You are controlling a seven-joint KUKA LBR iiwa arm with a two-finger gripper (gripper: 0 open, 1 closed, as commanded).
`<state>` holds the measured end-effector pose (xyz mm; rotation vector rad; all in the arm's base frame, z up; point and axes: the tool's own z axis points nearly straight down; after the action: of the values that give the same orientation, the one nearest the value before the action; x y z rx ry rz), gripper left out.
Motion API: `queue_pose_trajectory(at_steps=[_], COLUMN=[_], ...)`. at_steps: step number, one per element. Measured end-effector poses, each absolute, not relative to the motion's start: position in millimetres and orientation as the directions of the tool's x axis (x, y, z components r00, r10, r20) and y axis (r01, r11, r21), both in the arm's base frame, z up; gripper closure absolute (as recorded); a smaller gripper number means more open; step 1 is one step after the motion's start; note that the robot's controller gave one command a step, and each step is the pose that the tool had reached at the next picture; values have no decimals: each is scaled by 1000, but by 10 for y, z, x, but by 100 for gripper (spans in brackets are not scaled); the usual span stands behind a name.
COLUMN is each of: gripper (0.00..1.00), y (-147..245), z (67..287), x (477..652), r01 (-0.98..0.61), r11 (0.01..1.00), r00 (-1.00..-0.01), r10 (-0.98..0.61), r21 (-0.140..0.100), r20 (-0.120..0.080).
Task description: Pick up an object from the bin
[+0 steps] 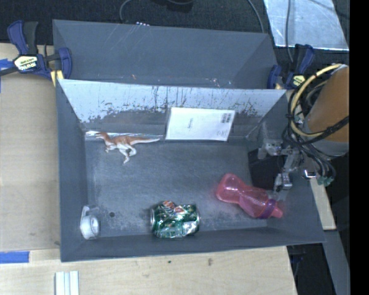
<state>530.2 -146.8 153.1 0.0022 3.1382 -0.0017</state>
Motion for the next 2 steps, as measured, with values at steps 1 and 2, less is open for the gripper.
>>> queue_pose_trajectory(at_steps=[1,2], gripper=[0,0], y=[-1461,-1469], z=[1029,1170], x=[5202,5240], r01=[96,115], r11=[995,993], r00=[-995,-993], r10=[96,115], r21=[-2,-4], r20=[-2,-12])
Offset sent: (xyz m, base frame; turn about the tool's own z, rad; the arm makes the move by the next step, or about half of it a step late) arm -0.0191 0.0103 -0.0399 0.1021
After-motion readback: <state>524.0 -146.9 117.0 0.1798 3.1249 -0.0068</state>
